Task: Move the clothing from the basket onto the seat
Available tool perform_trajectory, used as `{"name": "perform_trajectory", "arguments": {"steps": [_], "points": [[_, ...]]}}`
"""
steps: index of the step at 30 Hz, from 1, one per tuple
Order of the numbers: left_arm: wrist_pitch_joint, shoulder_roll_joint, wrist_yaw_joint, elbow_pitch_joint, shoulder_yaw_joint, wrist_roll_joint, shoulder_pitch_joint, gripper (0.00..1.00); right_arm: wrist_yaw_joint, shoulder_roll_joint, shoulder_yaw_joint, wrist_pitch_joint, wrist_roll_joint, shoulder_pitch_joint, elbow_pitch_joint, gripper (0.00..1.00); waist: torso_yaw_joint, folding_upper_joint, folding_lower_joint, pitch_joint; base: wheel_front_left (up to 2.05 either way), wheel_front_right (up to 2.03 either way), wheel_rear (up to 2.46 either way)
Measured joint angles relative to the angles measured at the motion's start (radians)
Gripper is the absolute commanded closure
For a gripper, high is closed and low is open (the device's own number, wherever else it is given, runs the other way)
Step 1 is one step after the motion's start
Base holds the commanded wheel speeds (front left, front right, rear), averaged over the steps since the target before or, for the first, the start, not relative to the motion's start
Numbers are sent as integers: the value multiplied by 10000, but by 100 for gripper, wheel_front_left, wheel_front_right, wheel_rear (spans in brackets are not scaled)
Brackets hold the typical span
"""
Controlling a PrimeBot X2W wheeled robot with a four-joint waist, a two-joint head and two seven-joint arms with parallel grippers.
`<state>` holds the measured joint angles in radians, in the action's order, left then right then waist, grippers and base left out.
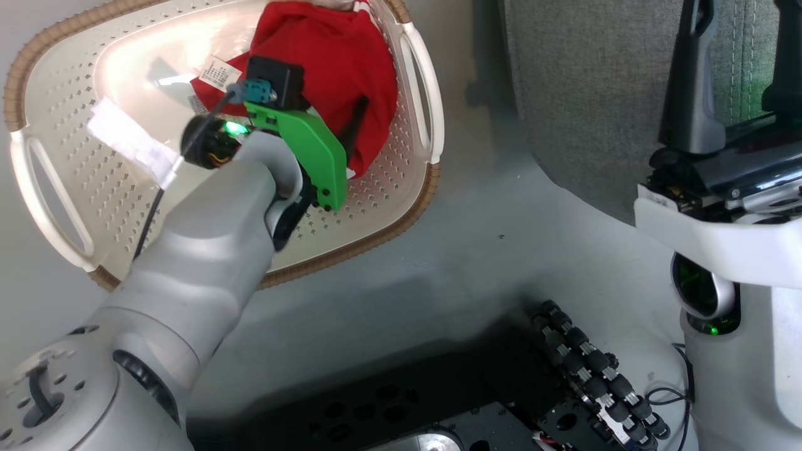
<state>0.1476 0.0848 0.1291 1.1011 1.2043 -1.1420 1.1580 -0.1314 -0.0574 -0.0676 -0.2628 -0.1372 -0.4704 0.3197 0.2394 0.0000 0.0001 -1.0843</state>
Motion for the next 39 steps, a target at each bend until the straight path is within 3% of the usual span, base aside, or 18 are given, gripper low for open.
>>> {"name": "perform_trajectory", "arguments": {"steps": [18,19,20,21,39], "points": [[-1254,-330,0,1626,272,-395,835,0,0,54,-307,0,119,556,403,0,235,0,0,-102,0,0,0],[-1406,-330,0,1645,293,-391,832,9,0,54,-314,0,136,560,407,0,232,0,-1,-106,0,0,0],[-1511,-332,0,1655,328,-345,828,77,0,56,-332,0,163,561,410,0,229,0,0,-111,0,0,0],[-1563,-339,0,1659,347,-334,828,100,0,56,-345,0,169,561,410,0,225,0,0,-114,0,0,0],[-1143,-299,0,1743,391,-460,626,100,0,65,-332,0,54,-244,265,0,148,0,0,264,0,0,0]]}}
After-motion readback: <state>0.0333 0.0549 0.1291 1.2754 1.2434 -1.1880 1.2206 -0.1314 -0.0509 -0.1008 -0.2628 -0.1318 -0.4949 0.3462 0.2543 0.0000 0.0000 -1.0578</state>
